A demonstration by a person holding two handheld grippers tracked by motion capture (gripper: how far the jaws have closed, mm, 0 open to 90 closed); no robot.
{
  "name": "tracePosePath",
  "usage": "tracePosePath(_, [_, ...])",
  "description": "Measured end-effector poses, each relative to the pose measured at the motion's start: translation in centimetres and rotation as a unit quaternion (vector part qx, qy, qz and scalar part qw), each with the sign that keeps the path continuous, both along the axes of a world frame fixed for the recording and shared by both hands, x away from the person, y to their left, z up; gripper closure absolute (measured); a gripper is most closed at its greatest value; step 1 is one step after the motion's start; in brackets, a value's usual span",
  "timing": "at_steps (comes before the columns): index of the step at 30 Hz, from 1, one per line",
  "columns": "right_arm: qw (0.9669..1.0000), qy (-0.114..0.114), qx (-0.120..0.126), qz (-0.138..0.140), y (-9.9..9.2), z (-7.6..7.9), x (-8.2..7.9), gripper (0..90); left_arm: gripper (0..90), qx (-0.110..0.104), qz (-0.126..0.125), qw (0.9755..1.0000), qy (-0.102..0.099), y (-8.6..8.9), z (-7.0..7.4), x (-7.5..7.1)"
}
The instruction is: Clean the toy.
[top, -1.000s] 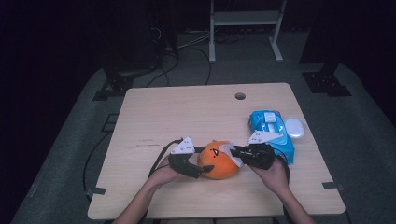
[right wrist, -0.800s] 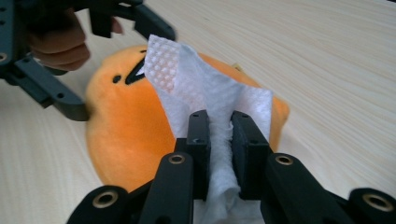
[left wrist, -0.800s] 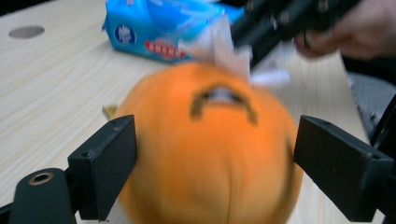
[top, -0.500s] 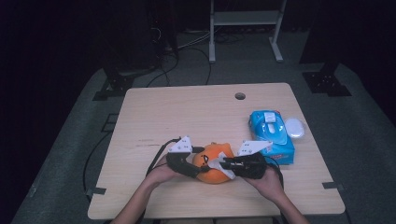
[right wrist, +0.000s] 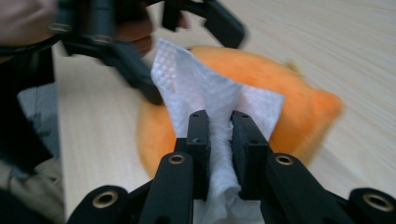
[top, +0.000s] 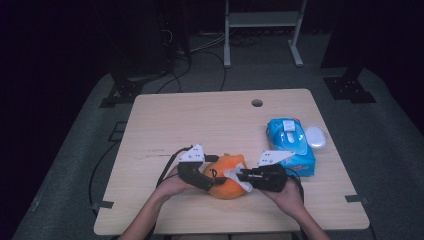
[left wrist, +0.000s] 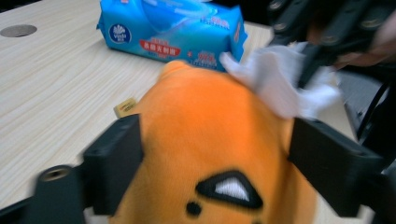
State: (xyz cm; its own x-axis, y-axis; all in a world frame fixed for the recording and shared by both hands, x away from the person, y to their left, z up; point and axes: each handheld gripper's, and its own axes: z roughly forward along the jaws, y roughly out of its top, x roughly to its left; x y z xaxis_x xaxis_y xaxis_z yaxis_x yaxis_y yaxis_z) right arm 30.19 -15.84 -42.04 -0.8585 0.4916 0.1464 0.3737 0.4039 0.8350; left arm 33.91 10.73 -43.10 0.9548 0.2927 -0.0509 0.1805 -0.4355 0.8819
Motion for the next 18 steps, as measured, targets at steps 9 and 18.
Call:
tracePosePath(9, [0.998, -0.019, 0.0, -0.06, -1.6, 0.5, 1.2, 77.6, 30.7, -0.002, -0.019, 0.9998, 0.008, 0.4, -1.1, 0.0])
tracePosePath(18, [0.9996, 0.002, -0.009, -0.027, -1.6, 0.0, 0.9, 77.7, 30.7, 0.003, 0.003, 0.9999, 0.014, 0.9, -1.1, 0.5])
